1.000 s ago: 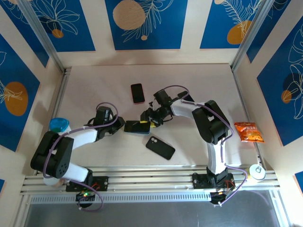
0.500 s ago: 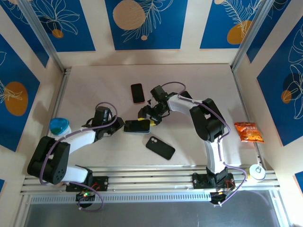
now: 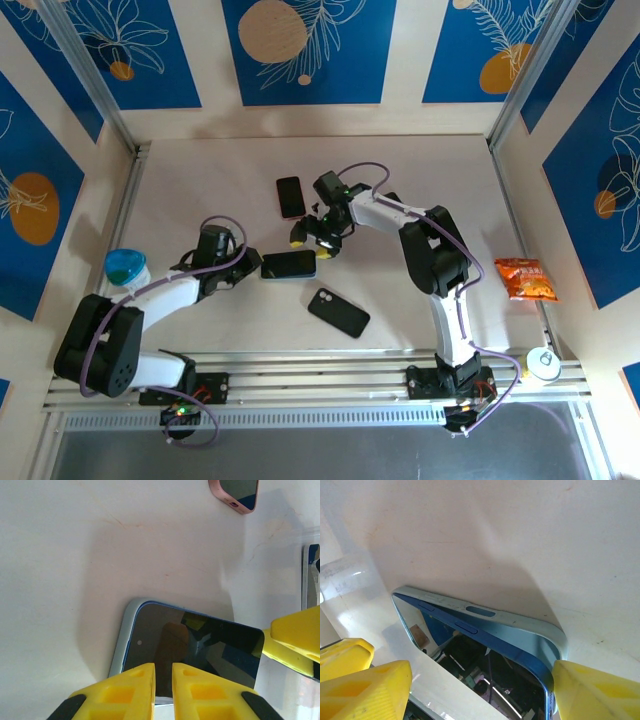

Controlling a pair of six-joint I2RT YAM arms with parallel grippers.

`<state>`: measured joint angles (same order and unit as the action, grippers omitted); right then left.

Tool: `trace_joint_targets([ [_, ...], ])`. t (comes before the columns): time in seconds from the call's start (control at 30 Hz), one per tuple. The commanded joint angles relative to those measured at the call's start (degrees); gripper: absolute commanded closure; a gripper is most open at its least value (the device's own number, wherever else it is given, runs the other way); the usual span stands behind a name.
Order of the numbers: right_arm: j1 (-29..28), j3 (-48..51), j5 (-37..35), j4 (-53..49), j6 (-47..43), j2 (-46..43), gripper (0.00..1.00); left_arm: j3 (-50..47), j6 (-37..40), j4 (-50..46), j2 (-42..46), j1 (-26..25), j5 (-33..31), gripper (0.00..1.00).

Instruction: Put the phone into the phone case

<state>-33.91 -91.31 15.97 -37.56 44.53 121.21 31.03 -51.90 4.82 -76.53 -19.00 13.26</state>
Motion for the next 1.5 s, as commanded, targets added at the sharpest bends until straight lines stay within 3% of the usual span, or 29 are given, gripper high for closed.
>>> trace_joint_targets([
  [0.0,-0.1,-2.6,-0.4,-3.0,-0.7,0.5,0.26,1.4,1.9,-1.6,1.1,0.3,0.2,0.82],
  [0.33,1.2,-2.0,-0.2,-2.7,-1.9,-2.4,0.27,2.7,2.2,-2.3,1.0,-0.2,0.2,0.82],
  [0.43,1.0,1.0,0.5,-0.7,-2.7,-4.8,0.32,3.2,2.1,-2.3,0.5,-0.9,0.1,0.82],
  [0.6,0.2,10.0,-1.3,4.2,-3.1,-11.3,0.78,5.4,2.1,-2.4,-2.0,-3.1,-0.1,0.82],
  [0.73,-0.8,15.3,-4.0,5.7,-3.7,-14.3,1.00,6.8,2.1,-1.8,-4.7,-4.8,-0.3,0.82],
  [1.47,-5.9,16.0,-11.7,5.4,-7.2,-9.4,1.00,8.7,2.5,2.3,-14.5,-5.3,-1.8,0.83],
])
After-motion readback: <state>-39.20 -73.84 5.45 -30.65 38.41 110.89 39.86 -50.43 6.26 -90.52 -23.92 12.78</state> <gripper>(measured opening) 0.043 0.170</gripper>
